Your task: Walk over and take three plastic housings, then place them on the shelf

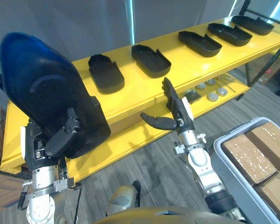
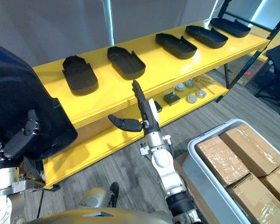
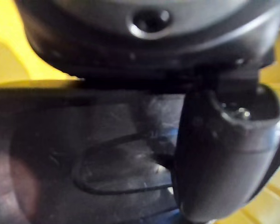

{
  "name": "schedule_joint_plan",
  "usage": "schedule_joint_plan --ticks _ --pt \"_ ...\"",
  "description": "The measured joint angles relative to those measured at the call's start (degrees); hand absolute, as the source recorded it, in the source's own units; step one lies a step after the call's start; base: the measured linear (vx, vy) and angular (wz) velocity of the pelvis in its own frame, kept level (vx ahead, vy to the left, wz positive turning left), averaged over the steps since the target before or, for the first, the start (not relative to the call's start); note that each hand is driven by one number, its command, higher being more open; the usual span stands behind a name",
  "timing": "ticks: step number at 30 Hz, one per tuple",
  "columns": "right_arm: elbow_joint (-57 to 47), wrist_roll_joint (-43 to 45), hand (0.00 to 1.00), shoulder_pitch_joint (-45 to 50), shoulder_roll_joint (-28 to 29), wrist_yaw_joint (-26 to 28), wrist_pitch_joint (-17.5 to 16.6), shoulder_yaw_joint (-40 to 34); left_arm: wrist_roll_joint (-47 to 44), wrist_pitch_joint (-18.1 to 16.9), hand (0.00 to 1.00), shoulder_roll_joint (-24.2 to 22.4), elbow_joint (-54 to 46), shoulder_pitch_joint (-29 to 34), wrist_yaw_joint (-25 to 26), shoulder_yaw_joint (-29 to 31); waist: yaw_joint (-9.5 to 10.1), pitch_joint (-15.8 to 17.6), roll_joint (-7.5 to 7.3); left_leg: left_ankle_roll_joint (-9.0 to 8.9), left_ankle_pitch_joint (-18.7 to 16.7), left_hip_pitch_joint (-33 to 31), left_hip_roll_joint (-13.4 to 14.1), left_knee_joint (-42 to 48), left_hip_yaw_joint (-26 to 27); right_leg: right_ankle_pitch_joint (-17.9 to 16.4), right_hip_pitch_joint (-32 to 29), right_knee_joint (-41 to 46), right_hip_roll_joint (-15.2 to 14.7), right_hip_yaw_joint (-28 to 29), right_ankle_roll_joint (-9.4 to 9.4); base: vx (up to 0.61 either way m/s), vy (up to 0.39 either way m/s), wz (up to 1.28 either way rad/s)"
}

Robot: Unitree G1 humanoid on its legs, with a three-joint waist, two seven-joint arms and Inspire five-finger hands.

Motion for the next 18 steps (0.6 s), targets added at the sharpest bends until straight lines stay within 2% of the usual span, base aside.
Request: schedule_joint_plan --ticks 1,2,3,4,5,6,7,8,9,10,11,13,14,18 --pt "-0.6 0.5 1.0 -1.2 -0.4 0.0 -0.6 -0.2 -0.1 0.0 0.0 0.5 0.4 -1.2 0.3 0.1 -0.26 0.2 0.36 -0.04 0.0 -0.1 0.0 0.0 -0.7 0.0 -1.0 -0.7 0.5 1.2 -0.02 0.04 -0.051 0.68" --pt "-3.5 2.2 1.0 -6.7 -1.9 -0.6 -2.3 -1.6 -0.6 0.0 0.0 2.8 3.3 -6.6 1.3 0.2 -0.92 0.3 0.79 -0.16 0.0 -0.2 0.0 -0.5 -3.8 0.5 -5.1 -3.5 2.0 7.7 0.12 0.07 -0.158 0.94" --pt "-5.7 3.0 1.0 -9.8 -2.5 -1.0 -3.5 -2.7 -0.7 0.0 0.0 3.7 5.0 -9.0 1.8 0.3 -1.49 0.3 0.99 -0.89 0.4 -0.1 0.0 -1.0 -5.7 1.2 -6.2 -6.4 3.3 11.2 1.25 0.07 -0.182 1.1" --pt "-6.9 3.9 1.0 -11.1 -2.9 -0.9 -4.1 -3.3 -0.9 0.0 0.0 4.0 5.6 -10.0 2.0 0.4 -1.9 0.2 0.87 -1.55 0.8 -0.1 0.0 -1.3 -6.7 1.6 -6.0 -8.7 3.8 12.1 1.97 0.09 -0.293 1.12" --pt "-9.1 5.8 1.0 -13.5 -3.4 -0.6 -5.1 -4.3 -2.0 0.1 0.0 4.5 6.1 -10.7 1.9 0.7 -1.85 0.0 -0.04 -2.71 1.4 0.1 -0.5 -2.6 -8.2 1.9 -4.6 -13.3 4.1 12.1 2.49 0.07 -0.267 1.05" --pt "-10.3 7.1 1.0 -15.2 -3.4 -0.1 -5.6 -4.8 -2.2 0.1 0.0 4.7 6.1 -10.7 1.7 1.8 -1.49 -0.4 -1.44 -3.43 1.9 0.4 -1.1 -3.7 -8.6 1.6 -3.0 -16.8 4.2 10.6 2.17 0.12 -0.399 1.28" --pt "-11.0 8.5 1.0 -17.0 -3.9 0.4 -6.5 -5.2 -2.4 0.2 0.0 3.9 6.4 -10.3 1.0 2.8 -1.06 -0.7 -1.92 -4.73 2.7 1.2 -0.6 -5.0 -8.5 5.0 -0.7 -19.6 5.4 9.4 3.83 0.12 -0.331 1.06" --pt "-11.1 9.1 1.0 -17.3 -4.2 0.5 -6.9 -5.4 -2.6 0.2 0.0 3.5 6.3 -9.6 0.7 3.0 -0.56 -1.0 -1.46 -5.3 3.0 1.5 0.6 -5.3 -7.9 6.6 0.3 -20.9 6.0 7.9 3.65 0.18 -0.422 1.03" --pt "-11.0 10.8 1.0 -17.4 -4.7 1.1 -7.0 -6.1 -2.7 0.2 0.0 2.6 6.3 -8.3 -0.4 3.8 0.77 -1.5 -0.42 -6.48 3.7 1.7 3.1 -5.7 -6.9 8.5 2.4 -22.7 7.8 5.7 3.25 0.18 -0.347 0.82" --pt "-10.7 13.0 1.0 -17.4 -4.7 2.1 -5.7 -6.4 -3.1 0.2 0.0 1.3 5.9 -6.8 -1.2 4.6 1.91 -1.9 0.17 -6.38 3.7 1.5 4.7 -5.3 -4.4 8.8 4.4 -24.4 9.0 3.1 3.07 0.15 -0.283 0.79" --pt "-10.4 13.5 1.0 -17.3 -4.6 2.5 -4.8 -6.5 -3.8 0.2 0.0 0.7 5.5 -6.1 -1.4 4.6 1.93 -2.1 0.35 -6.29 3.7 1.1 5.4 -4.5 -2.0 9.0 5.7 -25.3 9.6 1.5 2.95 0.15 -0.211 0.95" --pt "-10.0 13.3 1.0 -14.9 -4.5 2.6 -1.9 -9.1 -4.4 0.2 0.0 -1.2 3.6 -5.5 -3.3 3.5 1.11 -2.1 0.39 -5.37 3.6 -0.5 6.4 -1.8 8.6 9.1 9.5 -27.4 10.5 -4.8 3.07 0.2 -0.215 1.41" --pt "-9.8 13.2 1.0 -12.1 -4.3 2.6 0.4 -11.2 -4.4 0.2 0.0 -1.2 2.4 -5.3 -4.6 2.1 1.24 -2.1 0.07 -3.98 4.8 -0.1 6.3 -3.1 12.4 9.2 10.6 -27.3 10.4 -6.8 3.08 0.17 -0.141 1.26" --pt "-8.0 12.7 1.0 -3.4 -0.3 4.1 4.4 -12.1 -4.2 0.1 0.0 -1.3 -2.7 -2.9 -4.6 -1.5 1.45 -1.8 -1.47 -3.72 7.0 2.6 4.5 -9.3 14.2 9.4 11.1 -27.8 9.5 -6.5 3.33 0.14 0.008 0.35"
